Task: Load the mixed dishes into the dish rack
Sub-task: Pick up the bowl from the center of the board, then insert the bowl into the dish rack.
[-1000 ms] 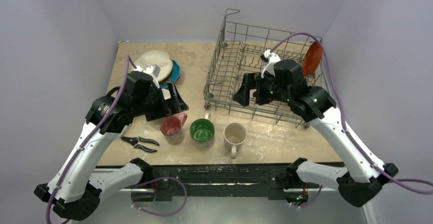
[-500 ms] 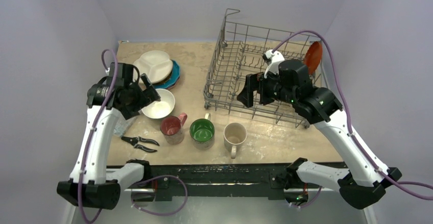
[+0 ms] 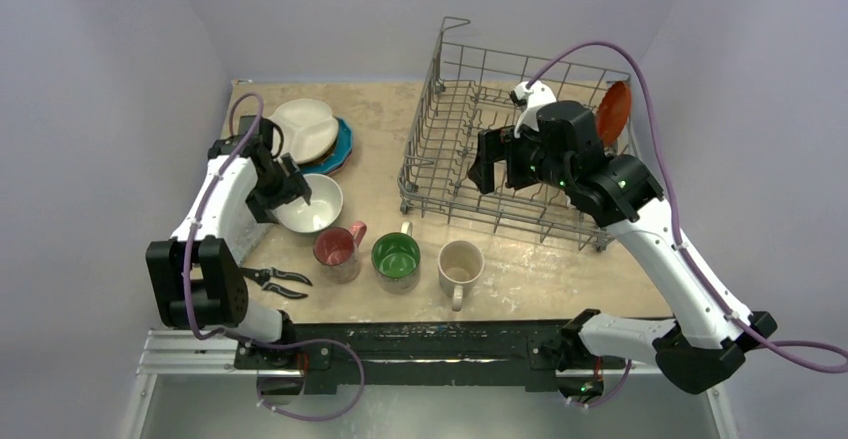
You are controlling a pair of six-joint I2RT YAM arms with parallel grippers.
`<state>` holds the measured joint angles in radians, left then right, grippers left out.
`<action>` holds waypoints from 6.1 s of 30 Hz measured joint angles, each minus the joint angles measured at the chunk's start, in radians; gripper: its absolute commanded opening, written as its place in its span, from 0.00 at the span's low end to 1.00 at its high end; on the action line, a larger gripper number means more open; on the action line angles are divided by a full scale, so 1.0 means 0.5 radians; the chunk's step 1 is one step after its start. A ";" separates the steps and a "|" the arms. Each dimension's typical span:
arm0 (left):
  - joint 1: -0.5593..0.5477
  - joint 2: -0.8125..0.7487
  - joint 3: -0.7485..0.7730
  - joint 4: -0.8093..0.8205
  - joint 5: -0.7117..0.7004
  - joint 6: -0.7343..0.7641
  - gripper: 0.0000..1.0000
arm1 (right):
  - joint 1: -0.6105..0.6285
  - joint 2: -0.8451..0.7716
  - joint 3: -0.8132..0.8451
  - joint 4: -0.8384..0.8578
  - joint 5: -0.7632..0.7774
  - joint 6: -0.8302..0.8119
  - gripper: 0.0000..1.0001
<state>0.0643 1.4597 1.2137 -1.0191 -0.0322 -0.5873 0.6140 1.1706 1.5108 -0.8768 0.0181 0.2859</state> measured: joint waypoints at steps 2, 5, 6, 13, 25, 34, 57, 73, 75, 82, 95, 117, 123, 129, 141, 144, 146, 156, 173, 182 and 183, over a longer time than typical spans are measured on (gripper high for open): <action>0.000 0.040 -0.066 0.053 0.005 0.008 0.75 | 0.001 0.023 0.000 -0.005 0.043 -0.001 0.98; 0.000 0.038 -0.183 0.095 -0.008 0.008 0.75 | 0.001 0.038 0.000 -0.013 0.094 -0.001 0.98; 0.000 0.032 -0.211 0.103 -0.019 0.008 0.75 | 0.001 0.039 0.000 -0.014 0.106 -0.001 0.98; 0.001 -0.119 -0.372 0.169 -0.134 -0.007 0.74 | 0.001 0.040 0.000 -0.015 0.165 -0.001 0.98; 0.043 -0.024 -0.437 0.342 -0.101 -0.006 0.56 | 0.000 0.075 0.000 -0.053 0.185 0.001 0.98; 0.046 0.121 -0.446 0.457 -0.005 -0.006 0.44 | 0.001 0.075 -0.001 -0.060 0.185 0.016 0.98; 0.057 0.153 -0.410 0.436 0.060 -0.005 0.00 | 0.001 0.025 -0.040 -0.073 0.189 0.041 0.98; 0.056 -0.179 0.313 -0.106 -0.076 -0.160 0.00 | 0.001 0.026 -0.040 -0.074 0.092 0.057 0.98; 0.055 -0.251 0.322 -0.114 -0.005 -0.212 0.00 | 0.001 0.033 -0.031 -0.077 0.081 0.057 0.98; -0.140 -0.557 0.340 -0.024 0.357 -0.430 0.00 | 0.001 0.098 0.110 -0.095 -0.055 0.086 0.98; -1.117 -0.353 1.003 0.136 0.298 -0.263 0.00 | -0.033 0.119 0.463 -0.098 -0.488 0.433 0.98; -1.749 0.424 1.180 1.440 -1.096 1.589 0.00 | -0.449 0.213 0.407 0.352 -0.861 2.258 0.98; -1.822 0.679 1.229 1.875 -1.275 1.881 0.00 | -0.441 0.192 0.015 0.647 -0.723 2.979 0.98; -1.833 0.711 1.231 2.069 -1.396 1.993 0.00 | -0.498 0.196 -0.061 0.790 -0.423 3.329 0.98; -1.937 0.710 1.230 2.110 -1.357 1.980 0.00 | -0.732 0.156 -0.033 0.912 -0.114 3.493 0.96; -1.935 0.710 1.230 2.110 -1.358 1.980 0.00 | -0.732 0.304 0.137 0.901 -0.111 3.499 0.86; -1.934 0.710 1.230 2.111 -1.359 1.981 0.00 | -0.732 0.385 0.215 0.893 -0.103 3.512 0.85; -1.931 0.724 1.231 2.186 -1.441 2.031 0.00 | -0.714 0.790 0.664 0.643 -0.094 3.548 0.57; -1.975 0.819 1.228 2.413 -1.600 2.081 0.00 | -0.714 0.962 0.719 0.621 -0.214 3.651 0.00; -1.974 0.803 1.073 2.475 -1.685 1.958 0.42 | -0.745 0.990 0.536 0.864 -0.403 3.651 0.00; -1.973 0.779 1.041 2.438 -1.654 1.931 0.50 | -0.749 1.013 0.531 0.884 -0.434 3.632 0.00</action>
<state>-0.9222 1.8492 1.7344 0.1997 -0.8593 0.3782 0.2394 1.6772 1.7763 -0.4347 -0.1989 2.1017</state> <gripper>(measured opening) 0.253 0.078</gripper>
